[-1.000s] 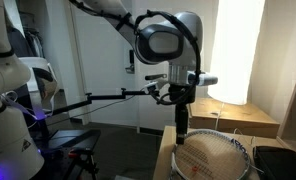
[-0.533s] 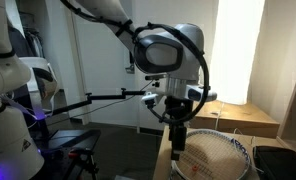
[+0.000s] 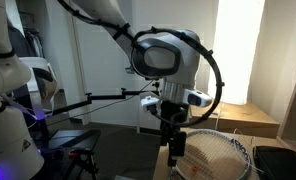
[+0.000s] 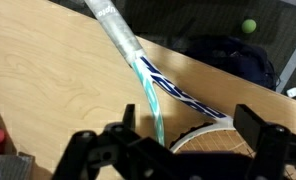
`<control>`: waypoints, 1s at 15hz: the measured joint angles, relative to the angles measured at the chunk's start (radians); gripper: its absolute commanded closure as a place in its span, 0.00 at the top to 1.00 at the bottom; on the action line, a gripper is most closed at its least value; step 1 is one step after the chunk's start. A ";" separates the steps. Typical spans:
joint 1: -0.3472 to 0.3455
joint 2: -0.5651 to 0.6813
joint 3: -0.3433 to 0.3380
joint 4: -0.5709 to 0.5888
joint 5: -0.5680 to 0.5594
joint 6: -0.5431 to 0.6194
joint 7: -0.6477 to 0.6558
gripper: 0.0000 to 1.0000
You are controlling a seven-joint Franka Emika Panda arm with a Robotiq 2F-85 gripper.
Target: Move the tennis rack slightly to the right. Pick up the orange towel from the top compartment and put it on the table.
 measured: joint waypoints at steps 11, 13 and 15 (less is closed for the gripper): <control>0.000 0.000 0.000 -0.007 -0.035 -0.013 -0.043 1.00; 0.000 0.000 0.000 -0.007 -0.035 -0.013 -0.043 1.00; 0.000 0.000 0.000 -0.007 -0.035 -0.013 -0.043 1.00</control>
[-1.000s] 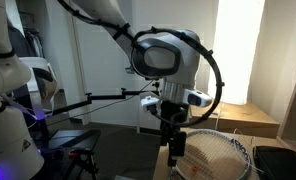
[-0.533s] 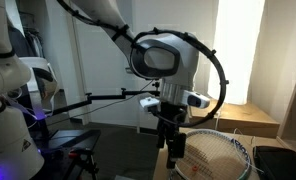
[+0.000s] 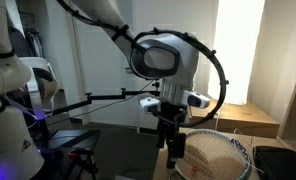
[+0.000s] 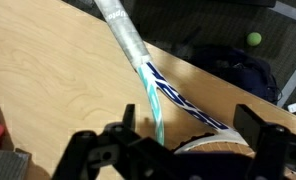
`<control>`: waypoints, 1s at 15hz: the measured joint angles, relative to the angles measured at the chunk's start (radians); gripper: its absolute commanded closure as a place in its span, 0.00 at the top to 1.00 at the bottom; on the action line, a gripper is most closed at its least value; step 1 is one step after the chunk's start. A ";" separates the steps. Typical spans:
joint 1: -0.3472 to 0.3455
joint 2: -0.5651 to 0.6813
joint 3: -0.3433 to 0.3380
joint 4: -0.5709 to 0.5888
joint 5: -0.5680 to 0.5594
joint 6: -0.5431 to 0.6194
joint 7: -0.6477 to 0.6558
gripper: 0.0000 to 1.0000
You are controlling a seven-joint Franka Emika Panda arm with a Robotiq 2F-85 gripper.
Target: Move the tennis rack slightly to the right. Pick up the orange towel from the top compartment and put it on the table.
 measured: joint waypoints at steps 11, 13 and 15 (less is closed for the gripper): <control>-0.011 0.112 0.001 0.032 -0.022 0.153 -0.135 1.00; -0.011 0.138 0.001 0.045 -0.043 0.173 -0.147 1.00; -0.009 0.162 0.001 0.060 -0.067 0.177 -0.148 1.00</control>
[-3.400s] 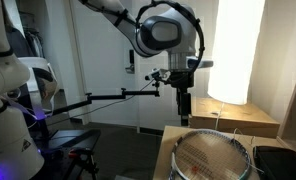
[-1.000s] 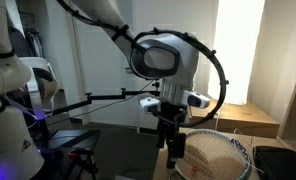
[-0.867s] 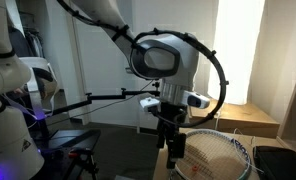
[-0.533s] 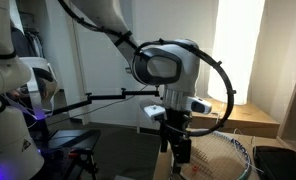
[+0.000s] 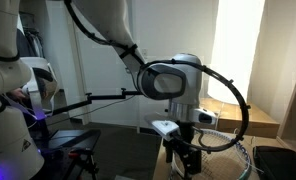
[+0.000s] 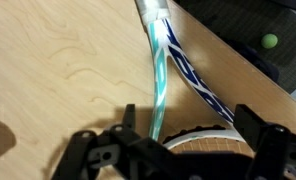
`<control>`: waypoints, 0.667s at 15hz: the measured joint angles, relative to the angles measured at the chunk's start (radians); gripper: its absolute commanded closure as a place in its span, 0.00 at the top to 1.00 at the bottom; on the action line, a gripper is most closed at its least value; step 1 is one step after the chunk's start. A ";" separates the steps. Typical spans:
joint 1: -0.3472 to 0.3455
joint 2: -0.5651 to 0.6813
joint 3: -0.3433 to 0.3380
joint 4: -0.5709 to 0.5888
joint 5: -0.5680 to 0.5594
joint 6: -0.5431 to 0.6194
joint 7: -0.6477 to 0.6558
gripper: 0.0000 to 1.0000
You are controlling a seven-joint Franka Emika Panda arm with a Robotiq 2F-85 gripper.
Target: Move the tennis rack slightly to the right. Pick up the orange towel from the top compartment and put it on the table.
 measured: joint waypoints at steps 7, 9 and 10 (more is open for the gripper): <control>-0.003 0.073 0.008 0.064 -0.028 0.004 -0.020 1.00; -0.024 0.093 0.022 0.088 0.033 0.004 -0.060 1.00; -0.037 0.103 0.029 0.101 0.062 0.003 -0.079 1.00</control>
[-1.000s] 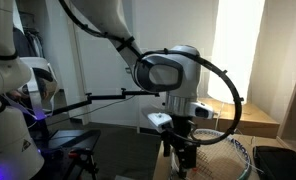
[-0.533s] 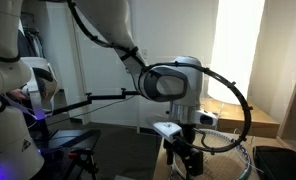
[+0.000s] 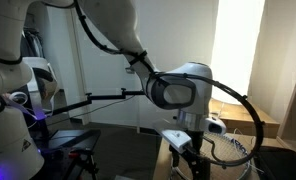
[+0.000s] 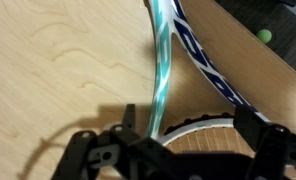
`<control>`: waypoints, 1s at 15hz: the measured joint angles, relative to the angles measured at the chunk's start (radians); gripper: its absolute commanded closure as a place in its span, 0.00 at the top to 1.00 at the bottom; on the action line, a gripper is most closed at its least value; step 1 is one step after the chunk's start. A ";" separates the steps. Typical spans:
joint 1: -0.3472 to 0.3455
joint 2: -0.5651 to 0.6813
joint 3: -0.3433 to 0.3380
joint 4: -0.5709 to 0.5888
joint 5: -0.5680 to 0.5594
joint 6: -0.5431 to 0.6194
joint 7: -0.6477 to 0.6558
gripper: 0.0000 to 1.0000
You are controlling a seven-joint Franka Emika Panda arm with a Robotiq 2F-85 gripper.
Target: Move the tennis rack slightly to the right. Pick up the orange towel from the top compartment and put it on the table.
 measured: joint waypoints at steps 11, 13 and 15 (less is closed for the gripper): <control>-0.056 0.061 0.014 0.071 0.067 -0.005 -0.063 1.00; -0.056 0.061 0.014 0.071 0.067 -0.005 -0.063 1.00; -0.056 0.061 0.014 0.071 0.067 -0.005 -0.063 1.00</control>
